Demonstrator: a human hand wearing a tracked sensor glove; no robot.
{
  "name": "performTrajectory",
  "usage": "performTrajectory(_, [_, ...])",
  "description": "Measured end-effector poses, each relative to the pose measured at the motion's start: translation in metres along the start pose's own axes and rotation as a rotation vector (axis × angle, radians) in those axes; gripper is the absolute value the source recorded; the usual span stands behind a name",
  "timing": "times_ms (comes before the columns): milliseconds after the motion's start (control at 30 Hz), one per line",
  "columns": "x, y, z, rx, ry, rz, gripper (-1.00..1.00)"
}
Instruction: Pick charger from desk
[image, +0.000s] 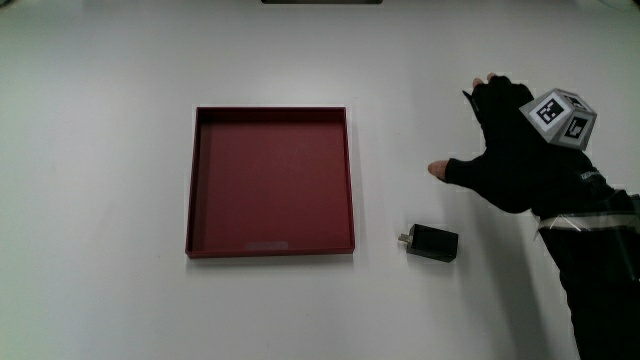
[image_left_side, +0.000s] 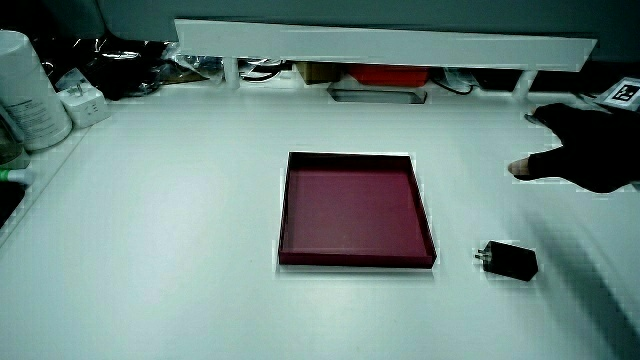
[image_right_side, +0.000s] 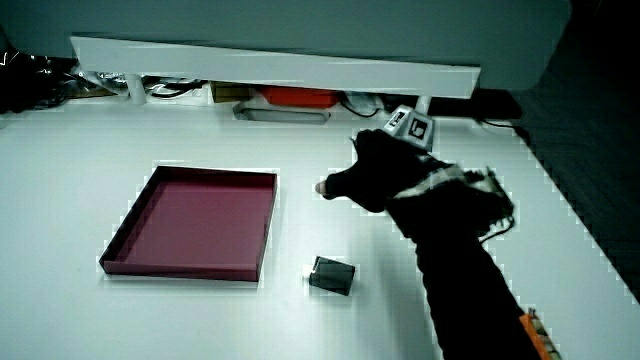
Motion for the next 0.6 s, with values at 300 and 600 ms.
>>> performTrajectory(300, [-0.002,0.000,-0.033,-0.084,-0.004,0.036,0.00])
performTrajectory(600, [0.004,-0.001,-0.059,-0.133,-0.028,0.041,0.00])
